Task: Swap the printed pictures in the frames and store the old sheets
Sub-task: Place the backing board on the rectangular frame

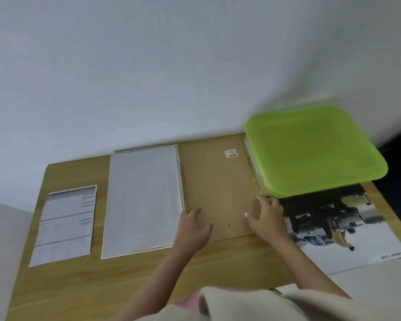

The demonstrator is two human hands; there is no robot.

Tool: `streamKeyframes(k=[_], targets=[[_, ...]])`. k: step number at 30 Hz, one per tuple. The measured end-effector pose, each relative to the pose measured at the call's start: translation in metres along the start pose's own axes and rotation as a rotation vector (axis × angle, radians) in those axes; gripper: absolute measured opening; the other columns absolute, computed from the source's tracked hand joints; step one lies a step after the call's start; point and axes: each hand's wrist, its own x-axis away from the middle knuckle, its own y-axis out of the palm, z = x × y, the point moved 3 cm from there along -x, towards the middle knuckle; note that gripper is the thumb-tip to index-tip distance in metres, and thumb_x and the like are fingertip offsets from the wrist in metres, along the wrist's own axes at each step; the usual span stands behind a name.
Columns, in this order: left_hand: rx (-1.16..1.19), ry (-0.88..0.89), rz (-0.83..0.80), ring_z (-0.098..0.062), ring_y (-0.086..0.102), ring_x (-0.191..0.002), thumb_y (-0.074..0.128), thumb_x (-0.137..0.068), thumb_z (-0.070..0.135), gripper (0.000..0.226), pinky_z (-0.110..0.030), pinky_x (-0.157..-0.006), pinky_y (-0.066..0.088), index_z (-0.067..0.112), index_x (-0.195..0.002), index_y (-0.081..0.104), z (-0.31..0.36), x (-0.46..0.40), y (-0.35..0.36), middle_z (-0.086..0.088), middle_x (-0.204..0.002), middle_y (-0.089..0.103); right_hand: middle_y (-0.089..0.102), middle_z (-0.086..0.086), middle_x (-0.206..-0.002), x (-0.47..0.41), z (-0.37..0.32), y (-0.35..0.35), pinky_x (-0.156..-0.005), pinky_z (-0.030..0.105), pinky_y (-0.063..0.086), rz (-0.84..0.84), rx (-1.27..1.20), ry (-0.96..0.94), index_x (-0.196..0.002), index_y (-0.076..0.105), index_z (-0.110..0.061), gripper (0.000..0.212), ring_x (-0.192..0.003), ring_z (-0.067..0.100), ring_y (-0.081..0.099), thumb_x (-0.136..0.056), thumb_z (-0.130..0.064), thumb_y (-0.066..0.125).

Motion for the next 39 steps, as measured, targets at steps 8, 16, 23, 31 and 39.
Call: streamKeyframes(k=[8,16,23,31,39], targets=[[-0.058,-0.217,0.055,-0.029,0.035,-0.13,0.063,-0.081,0.035,0.065,-0.037,-0.102,0.037,0.016,-0.138,0.037,0.015,-0.009,0.017,-0.012,-0.142,0.028,0.029,0.017,-0.144,-0.011,0.004,-0.003,-0.109,0.041,0.033,-0.073,-0.043,-0.021,-0.144,0.03,-0.009,0.074,-0.134,0.032,0.03,-0.084,-0.038,0.064],[0.065,-0.323,0.157,-0.025,0.052,-0.108,0.065,-0.08,0.024,0.059,-0.032,-0.09,0.045,0.016,-0.134,0.042,0.017,-0.017,0.007,-0.01,-0.131,0.034,0.031,0.012,-0.144,-0.018,0.007,-0.002,-0.112,0.038,0.029,0.006,-0.171,0.032,-0.142,0.032,-0.008,0.088,-0.135,0.029,0.029,-0.072,-0.04,0.076],[0.101,-0.217,0.212,-0.007,0.052,-0.08,0.061,-0.077,0.003,0.056,-0.012,-0.067,0.04,0.014,-0.13,0.047,0.012,-0.012,-0.01,-0.007,-0.124,0.039,0.039,0.011,-0.133,-0.02,0.009,-0.004,-0.102,0.038,0.038,0.005,-0.291,0.138,-0.129,0.046,-0.011,0.082,-0.125,0.03,0.037,-0.063,-0.039,0.083],[0.128,-0.14,0.249,-0.018,0.055,-0.101,0.066,-0.076,0.002,0.059,-0.023,-0.085,0.041,0.013,-0.131,0.047,-0.012,0.006,-0.05,-0.004,-0.121,0.042,0.035,-0.001,-0.12,0.014,-0.029,0.001,-0.08,0.023,0.039,0.019,-0.51,0.082,-0.126,0.039,-0.015,0.074,-0.102,0.014,0.046,-0.067,-0.025,0.084],[0.182,-0.124,0.298,-0.015,0.053,-0.097,0.07,-0.074,0.003,0.062,-0.024,-0.085,0.043,0.013,-0.131,0.047,-0.066,0.026,-0.103,0.0,-0.114,0.042,0.035,-0.002,-0.12,0.042,-0.09,0.033,-0.093,0.025,0.042,0.029,-0.505,0.008,-0.132,0.039,-0.014,0.082,-0.107,0.012,0.045,-0.065,-0.024,0.085]])
